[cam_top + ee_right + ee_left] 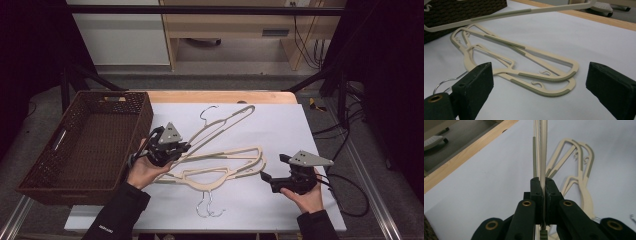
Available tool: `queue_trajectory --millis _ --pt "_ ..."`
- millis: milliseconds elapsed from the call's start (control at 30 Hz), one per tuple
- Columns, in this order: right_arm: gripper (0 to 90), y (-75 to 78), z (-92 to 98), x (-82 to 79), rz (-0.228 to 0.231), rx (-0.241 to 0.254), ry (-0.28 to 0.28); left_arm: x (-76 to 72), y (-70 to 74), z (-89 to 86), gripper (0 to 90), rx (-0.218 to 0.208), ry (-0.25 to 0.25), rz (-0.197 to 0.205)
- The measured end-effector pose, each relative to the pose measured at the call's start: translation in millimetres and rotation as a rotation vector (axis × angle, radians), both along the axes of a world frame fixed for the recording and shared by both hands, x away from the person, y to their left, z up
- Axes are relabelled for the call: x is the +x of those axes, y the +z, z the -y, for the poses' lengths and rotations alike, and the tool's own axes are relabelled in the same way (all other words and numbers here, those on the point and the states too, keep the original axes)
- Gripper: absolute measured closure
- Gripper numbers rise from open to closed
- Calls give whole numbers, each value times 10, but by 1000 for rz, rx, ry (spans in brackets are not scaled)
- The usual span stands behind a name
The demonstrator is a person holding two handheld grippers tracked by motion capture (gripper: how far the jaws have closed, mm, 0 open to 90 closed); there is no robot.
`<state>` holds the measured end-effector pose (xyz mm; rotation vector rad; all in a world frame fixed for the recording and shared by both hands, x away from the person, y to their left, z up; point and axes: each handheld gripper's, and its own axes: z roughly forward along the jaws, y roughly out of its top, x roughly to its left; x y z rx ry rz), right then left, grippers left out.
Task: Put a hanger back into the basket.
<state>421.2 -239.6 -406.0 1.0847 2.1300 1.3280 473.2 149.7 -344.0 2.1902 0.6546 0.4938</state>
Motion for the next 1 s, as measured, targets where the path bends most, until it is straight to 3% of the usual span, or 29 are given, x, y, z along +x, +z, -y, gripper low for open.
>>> queue_trajectory --millis 367,600,800,1000 --pt "70 18 27 -19 10 21 -11 -178 548 -351 870 -73 19 25" --pt "67 21 26 -22 3 31 0 -200 891 -695 870 -72 52 71" --pt "67 29 35 -26 4 34 -3 -175 992 -1084 870 -71 95 86" --pt "67 20 29 -18 2 18 -6 -96 879 -1596 870 -56 169 64"
